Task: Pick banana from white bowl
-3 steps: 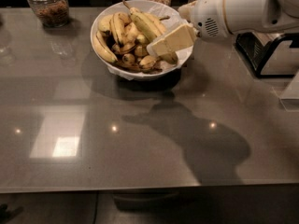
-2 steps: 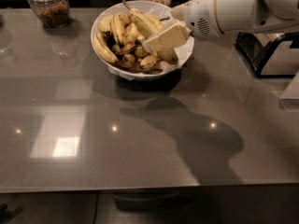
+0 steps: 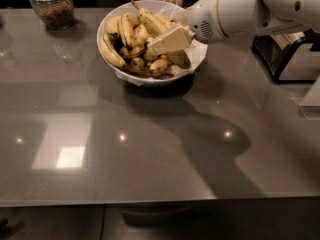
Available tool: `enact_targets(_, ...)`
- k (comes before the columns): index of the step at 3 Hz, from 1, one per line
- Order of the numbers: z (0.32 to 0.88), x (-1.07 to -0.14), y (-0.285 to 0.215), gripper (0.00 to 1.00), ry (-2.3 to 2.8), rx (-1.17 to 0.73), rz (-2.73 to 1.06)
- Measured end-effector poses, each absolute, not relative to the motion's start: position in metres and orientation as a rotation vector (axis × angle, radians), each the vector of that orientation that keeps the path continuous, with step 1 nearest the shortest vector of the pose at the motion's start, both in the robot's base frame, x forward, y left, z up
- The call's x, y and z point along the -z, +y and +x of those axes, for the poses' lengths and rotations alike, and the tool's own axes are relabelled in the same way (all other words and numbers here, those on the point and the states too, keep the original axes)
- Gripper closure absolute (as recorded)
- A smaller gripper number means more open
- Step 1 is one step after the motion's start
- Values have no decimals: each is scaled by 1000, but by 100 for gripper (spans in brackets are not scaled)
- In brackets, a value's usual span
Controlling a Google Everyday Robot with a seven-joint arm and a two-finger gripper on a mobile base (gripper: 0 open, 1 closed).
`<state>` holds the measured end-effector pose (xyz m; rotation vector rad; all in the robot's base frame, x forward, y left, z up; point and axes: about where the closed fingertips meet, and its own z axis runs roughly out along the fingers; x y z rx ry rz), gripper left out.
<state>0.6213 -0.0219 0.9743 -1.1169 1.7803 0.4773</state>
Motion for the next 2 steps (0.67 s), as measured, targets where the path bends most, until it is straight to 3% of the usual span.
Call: enact_targets(2,619,-956,-18,69,1829,-493,-1133)
